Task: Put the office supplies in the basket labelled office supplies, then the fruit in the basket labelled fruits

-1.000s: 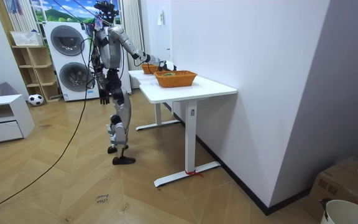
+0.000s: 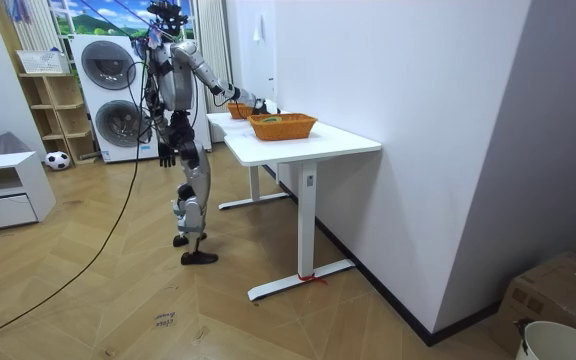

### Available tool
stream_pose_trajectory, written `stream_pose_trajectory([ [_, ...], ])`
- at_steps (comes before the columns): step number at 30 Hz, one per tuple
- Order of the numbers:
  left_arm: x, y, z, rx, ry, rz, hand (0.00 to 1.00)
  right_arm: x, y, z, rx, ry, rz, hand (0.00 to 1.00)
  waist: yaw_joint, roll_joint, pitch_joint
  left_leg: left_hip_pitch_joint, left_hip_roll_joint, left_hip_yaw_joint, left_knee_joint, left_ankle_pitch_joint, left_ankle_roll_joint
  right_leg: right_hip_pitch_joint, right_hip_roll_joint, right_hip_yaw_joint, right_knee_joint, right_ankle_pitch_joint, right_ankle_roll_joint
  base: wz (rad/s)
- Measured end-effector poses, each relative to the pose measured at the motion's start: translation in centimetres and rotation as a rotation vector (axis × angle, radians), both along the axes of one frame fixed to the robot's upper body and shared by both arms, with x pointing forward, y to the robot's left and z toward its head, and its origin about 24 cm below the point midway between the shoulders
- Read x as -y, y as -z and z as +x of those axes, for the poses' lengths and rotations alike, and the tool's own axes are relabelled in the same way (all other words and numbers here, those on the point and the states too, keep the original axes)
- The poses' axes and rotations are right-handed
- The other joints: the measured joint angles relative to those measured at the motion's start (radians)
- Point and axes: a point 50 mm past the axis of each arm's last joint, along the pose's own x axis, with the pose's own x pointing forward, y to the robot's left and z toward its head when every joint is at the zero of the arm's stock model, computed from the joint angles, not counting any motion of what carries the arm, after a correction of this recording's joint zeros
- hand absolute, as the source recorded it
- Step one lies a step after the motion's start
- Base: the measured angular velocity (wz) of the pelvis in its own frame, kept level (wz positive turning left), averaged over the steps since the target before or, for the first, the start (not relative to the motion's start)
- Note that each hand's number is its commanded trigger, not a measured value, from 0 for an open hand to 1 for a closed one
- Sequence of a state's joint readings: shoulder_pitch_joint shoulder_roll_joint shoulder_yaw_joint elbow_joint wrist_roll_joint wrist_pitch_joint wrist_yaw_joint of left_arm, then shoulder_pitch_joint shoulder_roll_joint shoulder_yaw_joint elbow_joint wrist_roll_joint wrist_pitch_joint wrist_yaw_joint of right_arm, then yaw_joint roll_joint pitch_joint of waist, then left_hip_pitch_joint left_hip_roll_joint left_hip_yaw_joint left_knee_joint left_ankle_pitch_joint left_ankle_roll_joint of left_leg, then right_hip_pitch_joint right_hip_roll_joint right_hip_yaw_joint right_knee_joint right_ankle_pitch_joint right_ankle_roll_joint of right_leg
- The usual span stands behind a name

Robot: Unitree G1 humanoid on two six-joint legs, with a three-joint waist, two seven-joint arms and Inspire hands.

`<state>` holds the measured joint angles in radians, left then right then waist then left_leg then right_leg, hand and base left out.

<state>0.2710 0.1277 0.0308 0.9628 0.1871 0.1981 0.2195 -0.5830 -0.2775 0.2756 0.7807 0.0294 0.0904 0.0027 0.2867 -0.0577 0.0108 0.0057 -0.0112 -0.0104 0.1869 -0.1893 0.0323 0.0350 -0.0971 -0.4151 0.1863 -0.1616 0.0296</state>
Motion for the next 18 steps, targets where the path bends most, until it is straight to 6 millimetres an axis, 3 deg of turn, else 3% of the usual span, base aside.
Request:
stream_pose_trajectory([
  [18,-0.05,-0.04,0.23,0.004,0.004,0.013,0.00,0.90,-0.17,0.01,-0.003,0.024,-0.017,1.00,0.003,-0.007,0.0005,0.004,0.000,0.002,-0.001,0.000,0.000,0.002,0.000,0.000,0.001,0.000,0.000,0.00],
])
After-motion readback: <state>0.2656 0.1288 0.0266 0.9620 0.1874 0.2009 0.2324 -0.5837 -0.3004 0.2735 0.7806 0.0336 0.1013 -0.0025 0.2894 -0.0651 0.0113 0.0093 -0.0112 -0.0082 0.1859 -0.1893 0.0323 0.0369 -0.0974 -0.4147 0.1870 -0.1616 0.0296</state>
